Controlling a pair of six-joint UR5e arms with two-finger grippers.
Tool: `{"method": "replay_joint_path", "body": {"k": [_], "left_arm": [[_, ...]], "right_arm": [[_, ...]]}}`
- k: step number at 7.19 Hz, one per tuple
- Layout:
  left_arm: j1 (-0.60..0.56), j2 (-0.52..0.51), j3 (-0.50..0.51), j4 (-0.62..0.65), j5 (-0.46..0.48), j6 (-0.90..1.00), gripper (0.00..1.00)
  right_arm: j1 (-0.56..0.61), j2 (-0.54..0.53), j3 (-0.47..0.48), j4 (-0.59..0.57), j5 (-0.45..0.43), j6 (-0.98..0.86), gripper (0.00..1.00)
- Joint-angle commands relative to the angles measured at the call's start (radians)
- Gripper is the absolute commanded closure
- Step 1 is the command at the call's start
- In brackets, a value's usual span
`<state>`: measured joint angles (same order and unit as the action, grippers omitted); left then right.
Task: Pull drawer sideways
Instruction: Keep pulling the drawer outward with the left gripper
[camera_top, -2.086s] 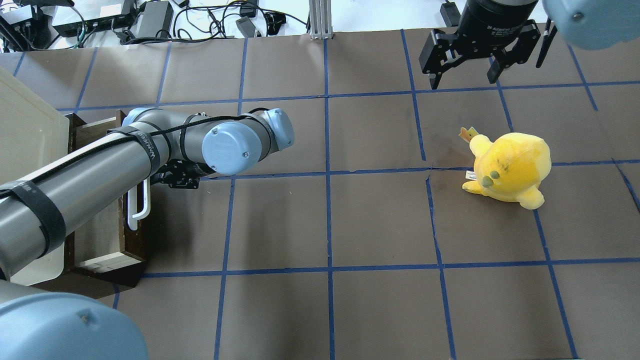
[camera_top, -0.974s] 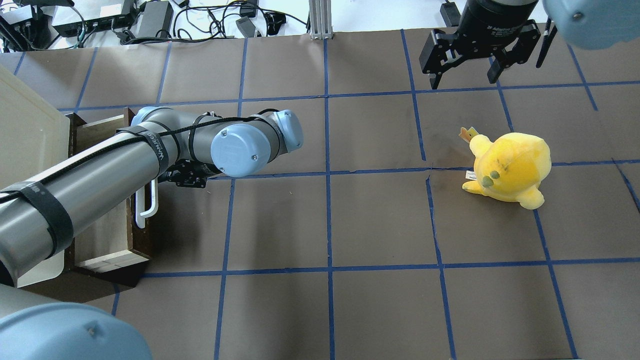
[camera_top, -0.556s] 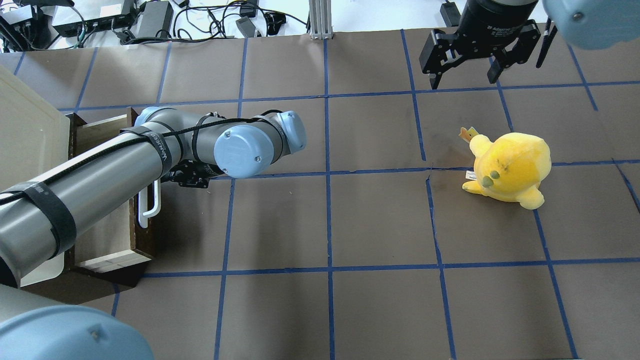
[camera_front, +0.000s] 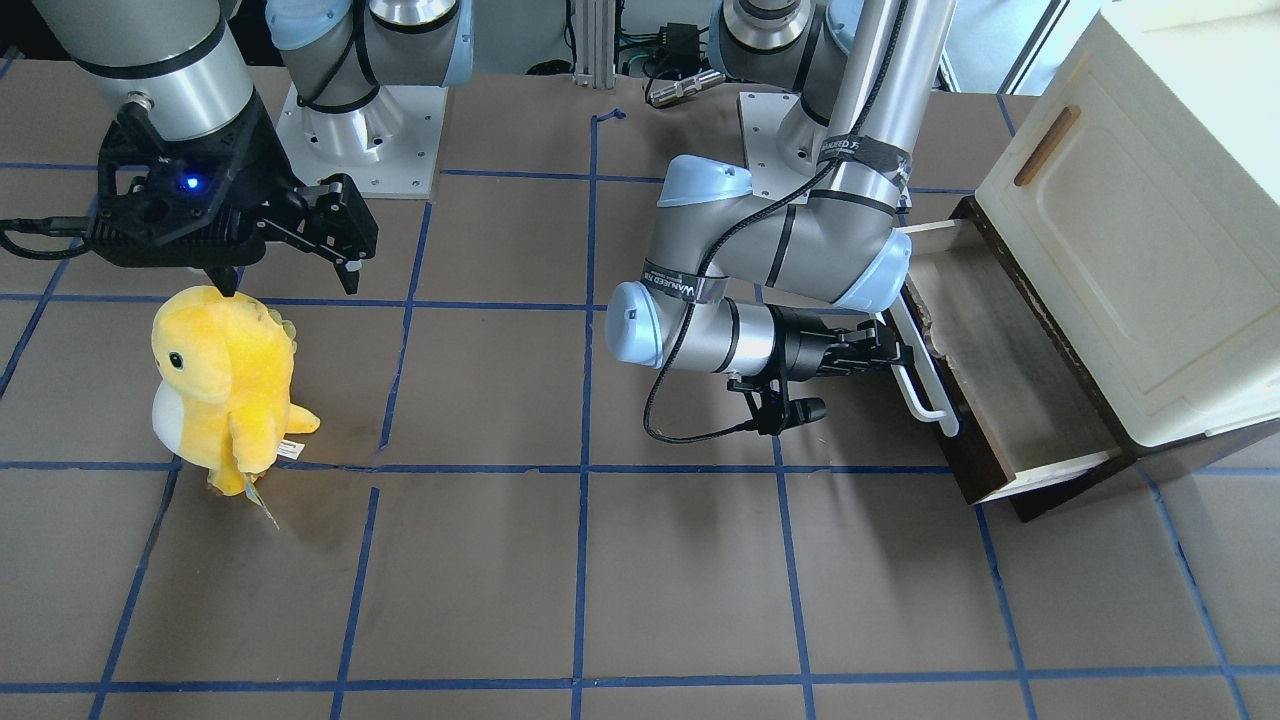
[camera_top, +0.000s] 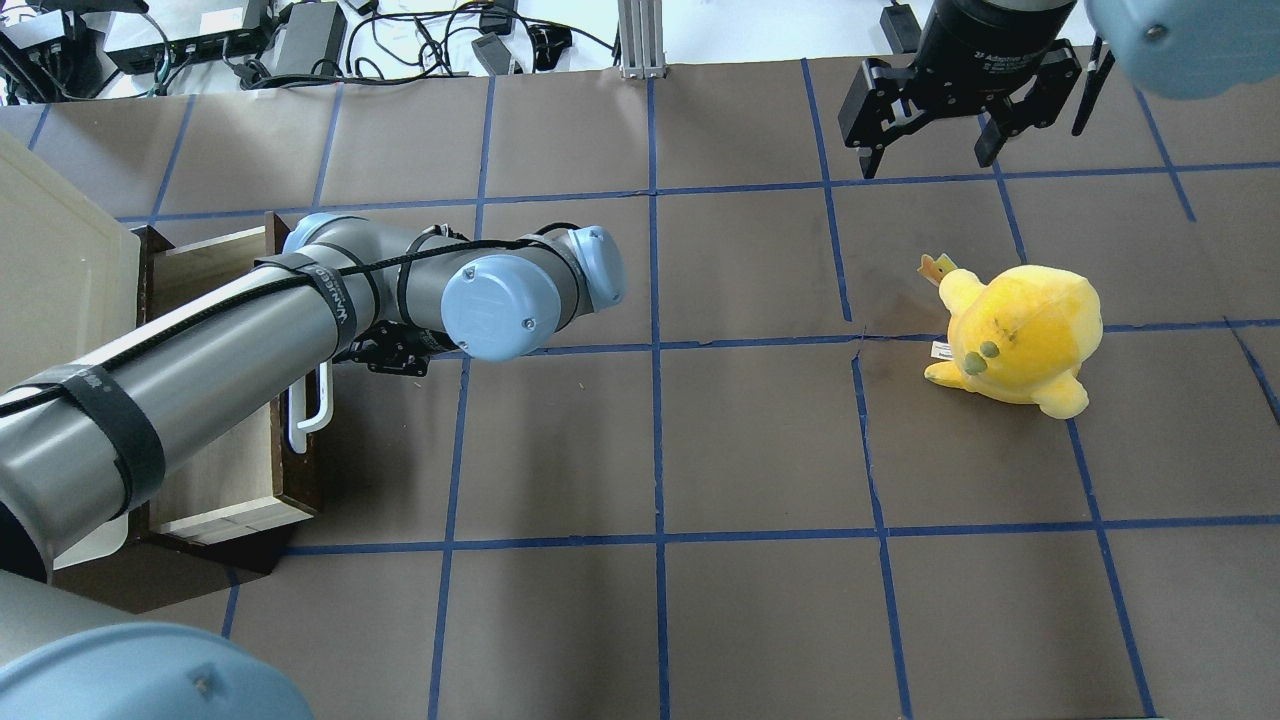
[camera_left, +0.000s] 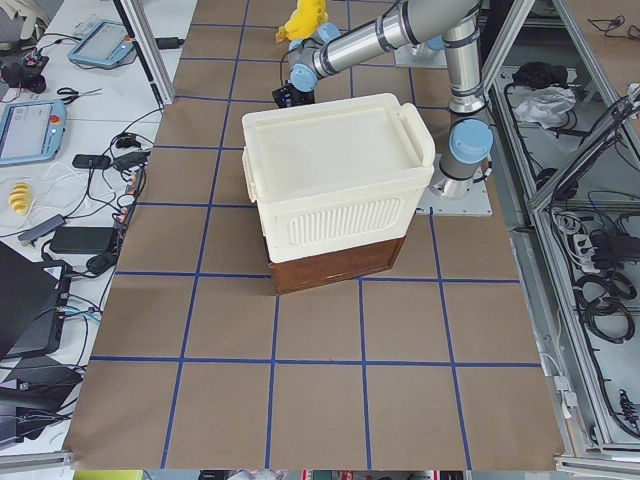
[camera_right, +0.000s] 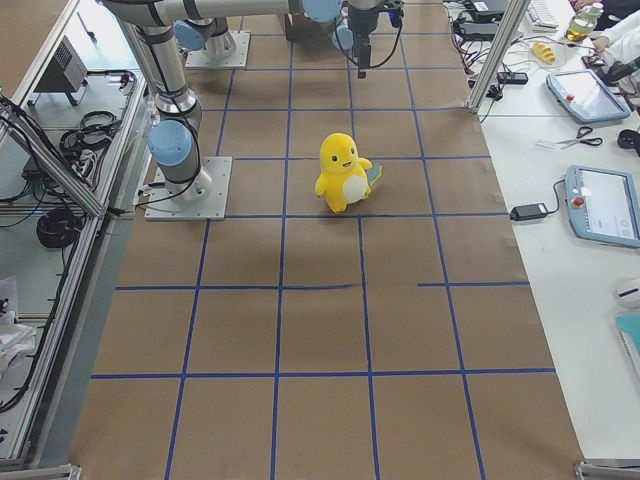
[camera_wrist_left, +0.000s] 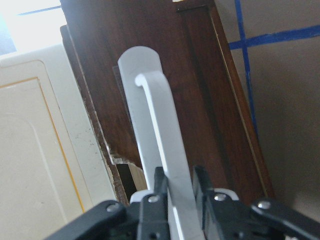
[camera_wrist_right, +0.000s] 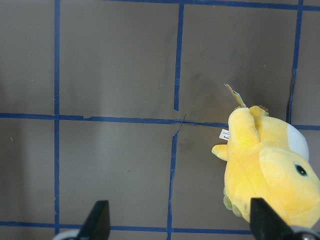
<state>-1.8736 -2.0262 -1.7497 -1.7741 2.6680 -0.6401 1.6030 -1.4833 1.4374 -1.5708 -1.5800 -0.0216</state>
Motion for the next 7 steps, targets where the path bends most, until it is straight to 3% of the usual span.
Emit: {"method": "replay_joint_path", "body": {"k": [1, 2, 3, 4, 7], "left_arm": [[-0.013, 0.001, 0.001, 0.007, 0.001, 0.027, 0.86], [-0.015, 0.0, 0.001, 0.008, 0.007, 0.027, 0.77], [-0.015, 0.0, -0.001, 0.008, 0.013, 0.027, 0.18], [-0.015, 0.001, 0.001, 0.01, 0.004, 0.027, 0.0], [-0.013, 0.014, 0.006, 0.031, 0.003, 0.028, 0.0]], "right_arm": [[0.0, 0.0, 0.0, 0.0, 0.0, 0.0, 0.0], [0.0, 0.0, 0.0, 0.0, 0.0, 0.0, 0.0], [0.0, 0.0, 0.0, 0.0, 0.0, 0.0, 0.0], [0.0, 0.0, 0.0, 0.0, 0.0, 0.0, 0.0], [0.0, 0.0, 0.0, 0.0, 0.0, 0.0, 0.0]]}}
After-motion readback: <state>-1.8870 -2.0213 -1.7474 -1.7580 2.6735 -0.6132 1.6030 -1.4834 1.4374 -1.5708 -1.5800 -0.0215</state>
